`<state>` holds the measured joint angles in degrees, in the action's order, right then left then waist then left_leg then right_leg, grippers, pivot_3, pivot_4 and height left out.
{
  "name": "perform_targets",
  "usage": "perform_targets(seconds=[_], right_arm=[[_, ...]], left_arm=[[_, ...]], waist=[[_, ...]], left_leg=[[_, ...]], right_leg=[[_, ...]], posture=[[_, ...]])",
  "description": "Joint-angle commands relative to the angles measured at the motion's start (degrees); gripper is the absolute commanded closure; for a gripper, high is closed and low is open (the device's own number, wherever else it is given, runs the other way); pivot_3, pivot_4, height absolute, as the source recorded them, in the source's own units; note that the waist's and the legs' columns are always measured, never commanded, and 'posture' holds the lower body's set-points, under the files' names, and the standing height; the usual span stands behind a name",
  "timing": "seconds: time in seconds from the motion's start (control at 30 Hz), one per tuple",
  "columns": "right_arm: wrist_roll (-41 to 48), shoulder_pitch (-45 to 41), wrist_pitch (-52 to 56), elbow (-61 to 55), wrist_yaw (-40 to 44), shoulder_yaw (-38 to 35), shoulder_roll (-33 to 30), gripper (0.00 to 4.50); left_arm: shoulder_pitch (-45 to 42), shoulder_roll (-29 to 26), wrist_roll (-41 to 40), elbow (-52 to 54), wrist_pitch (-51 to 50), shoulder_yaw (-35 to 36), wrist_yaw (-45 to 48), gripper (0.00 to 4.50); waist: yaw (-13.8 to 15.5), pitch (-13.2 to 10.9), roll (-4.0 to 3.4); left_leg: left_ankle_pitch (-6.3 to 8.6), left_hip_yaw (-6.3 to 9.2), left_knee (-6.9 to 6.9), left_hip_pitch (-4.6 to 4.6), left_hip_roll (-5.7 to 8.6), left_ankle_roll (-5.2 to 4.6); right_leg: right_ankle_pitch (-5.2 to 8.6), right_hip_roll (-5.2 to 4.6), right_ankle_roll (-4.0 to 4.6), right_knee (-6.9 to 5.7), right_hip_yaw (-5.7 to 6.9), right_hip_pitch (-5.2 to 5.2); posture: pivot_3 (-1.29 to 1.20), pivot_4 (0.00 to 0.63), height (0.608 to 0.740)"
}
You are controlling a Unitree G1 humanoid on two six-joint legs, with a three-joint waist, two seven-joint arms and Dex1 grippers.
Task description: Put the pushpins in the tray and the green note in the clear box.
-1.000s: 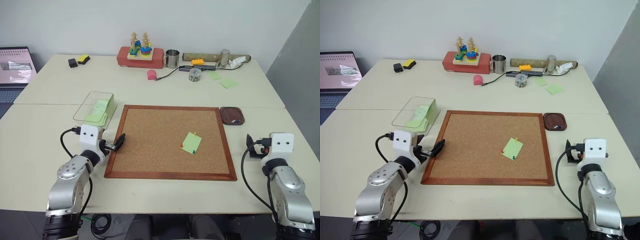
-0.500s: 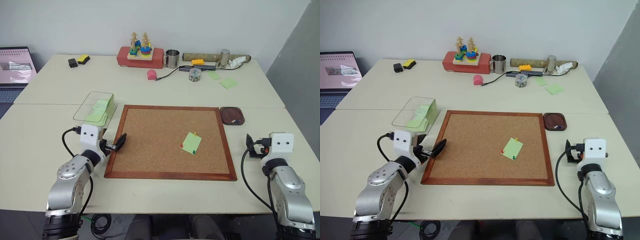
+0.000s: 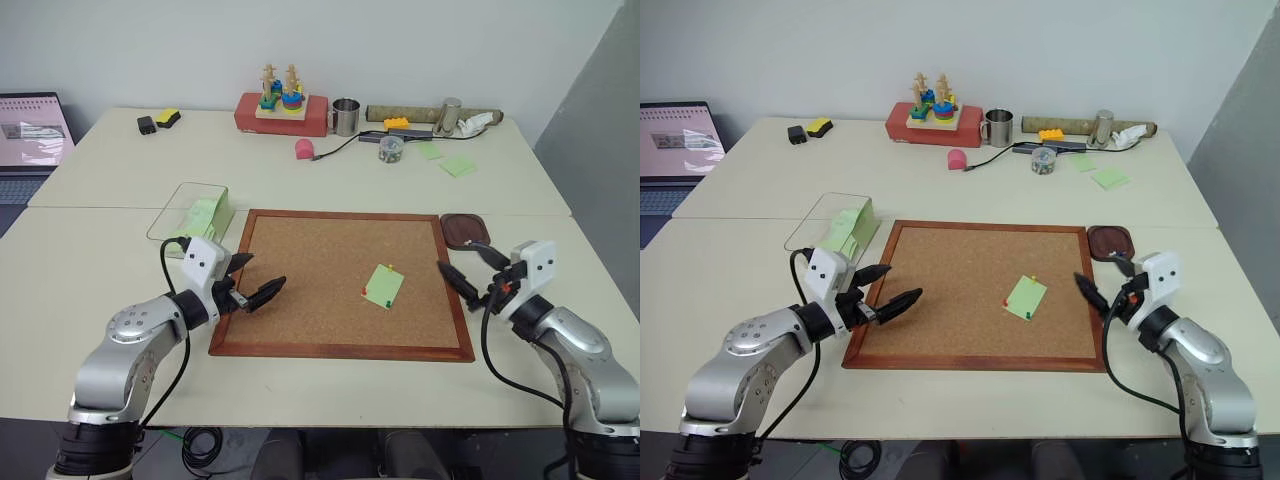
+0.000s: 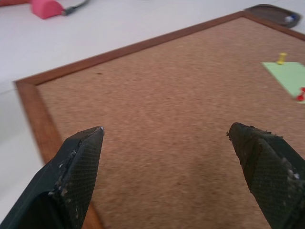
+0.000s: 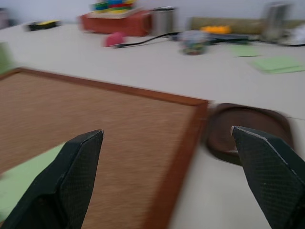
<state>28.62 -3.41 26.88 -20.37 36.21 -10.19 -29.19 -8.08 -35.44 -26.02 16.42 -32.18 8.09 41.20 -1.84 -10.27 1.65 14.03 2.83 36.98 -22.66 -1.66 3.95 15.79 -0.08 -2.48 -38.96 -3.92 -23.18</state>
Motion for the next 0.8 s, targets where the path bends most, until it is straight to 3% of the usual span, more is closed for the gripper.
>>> perform_targets(seconds=[0.03, 0.27, 0.8], right_arm=[[3.92, -0.57, 3.21, -2.91, 4.96, 0.32, -3.57, 0.0], [0.5, -4.98, 2.12, 0.88, 4.29, 4.33, -2.61, 0.0], [-6.39, -11.64, -2.73, 9.42, 2.45, 10.94, 3.55, 0.0]], left_arm=[[-1.11, -1.65, -2.19, 2.96, -1.84, -0.9, 2.6, 0.05], [-3.09, 0.05, -0.42, 3.01, 0.09, -5.02, 3.7, 0.21], [-5.15, 2.74, 3.92, 0.3, 4.68, -12.67, 4.26, 3.33]], waist=[[-0.01, 0.0, 0.0], [-0.02, -0.01, 0.01], [-0.02, -0.01, 0.01]], left_leg=[[0.0, 0.0, 0.0, 0.0, 0.0, 0.0], [0.0, -0.02, 0.03, 0.0, 0.0, 0.0], [0.0, -0.01, 0.02, -0.04, 0.01, 0.0]], right_leg=[[0.01, 0.0, -0.01, 0.0, 0.0, 0.0], [0.02, 0.01, -0.04, 0.0, -0.02, 0.0], [-0.04, 0.01, 0.05, 0.0, -0.01, -0.04]], posture=[[0.0, 0.15, 0.74], [0.0, 0.15, 0.74], [0.0, 0.15, 0.74]])
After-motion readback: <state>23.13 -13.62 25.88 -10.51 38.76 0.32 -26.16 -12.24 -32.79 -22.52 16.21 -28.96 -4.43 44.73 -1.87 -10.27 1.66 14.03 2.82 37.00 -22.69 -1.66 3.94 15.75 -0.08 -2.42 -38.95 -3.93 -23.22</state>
